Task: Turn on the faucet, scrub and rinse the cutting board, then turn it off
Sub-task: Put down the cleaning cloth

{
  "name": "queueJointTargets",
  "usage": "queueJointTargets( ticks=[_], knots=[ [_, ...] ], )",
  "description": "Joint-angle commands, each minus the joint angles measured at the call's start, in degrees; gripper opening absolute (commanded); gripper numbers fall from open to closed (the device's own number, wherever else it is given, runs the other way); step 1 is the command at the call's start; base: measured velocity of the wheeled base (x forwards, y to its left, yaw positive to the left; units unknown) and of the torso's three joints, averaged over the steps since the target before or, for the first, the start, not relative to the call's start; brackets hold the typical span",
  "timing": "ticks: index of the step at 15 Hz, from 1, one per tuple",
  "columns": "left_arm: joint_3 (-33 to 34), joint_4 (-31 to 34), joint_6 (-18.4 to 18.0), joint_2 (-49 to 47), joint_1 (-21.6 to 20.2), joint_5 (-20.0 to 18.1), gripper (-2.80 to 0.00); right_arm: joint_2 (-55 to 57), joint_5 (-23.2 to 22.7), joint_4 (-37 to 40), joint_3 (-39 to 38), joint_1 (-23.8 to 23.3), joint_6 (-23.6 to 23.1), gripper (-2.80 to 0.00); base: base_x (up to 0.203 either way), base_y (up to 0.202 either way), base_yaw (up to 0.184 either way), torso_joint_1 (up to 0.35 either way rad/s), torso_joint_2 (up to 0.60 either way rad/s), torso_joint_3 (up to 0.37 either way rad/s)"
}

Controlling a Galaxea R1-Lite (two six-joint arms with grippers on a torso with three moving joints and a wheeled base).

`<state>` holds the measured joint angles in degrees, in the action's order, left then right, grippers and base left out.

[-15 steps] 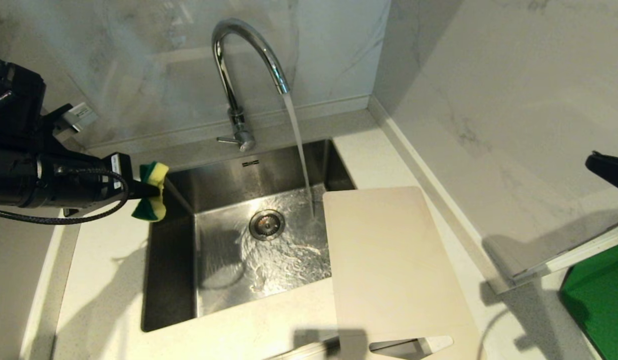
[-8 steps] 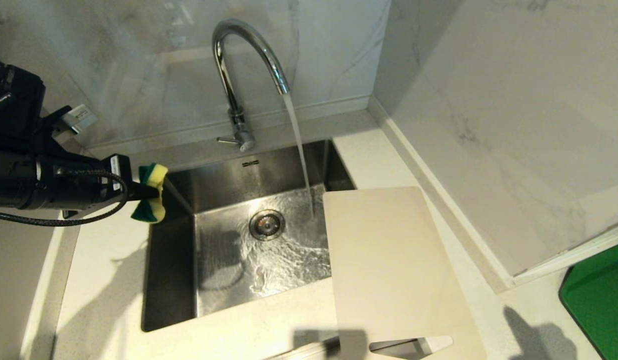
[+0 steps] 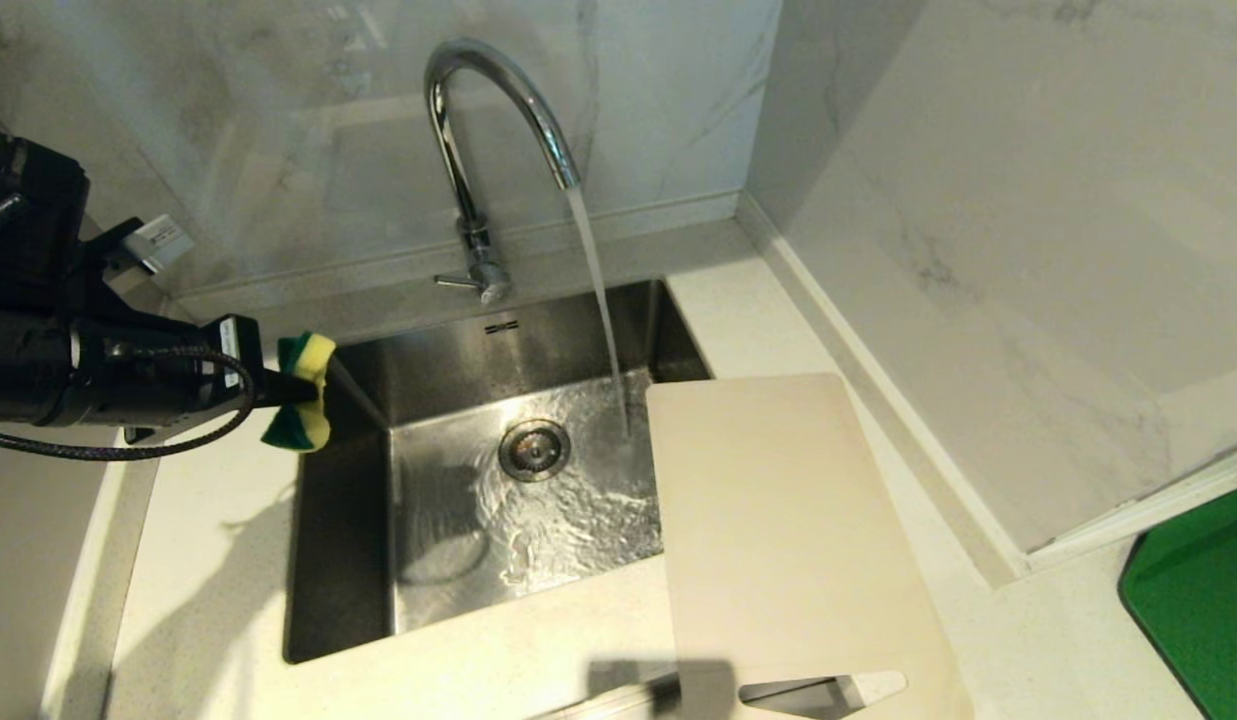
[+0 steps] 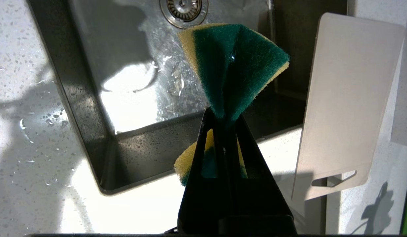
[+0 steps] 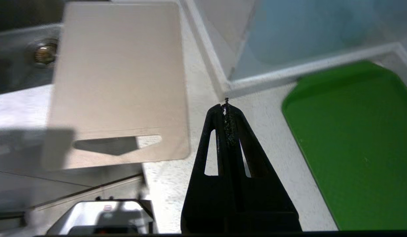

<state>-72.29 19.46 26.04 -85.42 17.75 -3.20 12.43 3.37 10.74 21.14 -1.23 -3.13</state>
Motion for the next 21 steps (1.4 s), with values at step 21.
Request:
queueJointTargets(
  ticks=[21],
  knots=[
    [1.01,-2.14,-0.74,-0.8,-0.09,-1.19,-2.8,-12.49,-5.39,-10.12,-21.19,1.23,-0.33,-2.8,0.0,0.0,0.0,0.0,0.0,0.0]
  ],
)
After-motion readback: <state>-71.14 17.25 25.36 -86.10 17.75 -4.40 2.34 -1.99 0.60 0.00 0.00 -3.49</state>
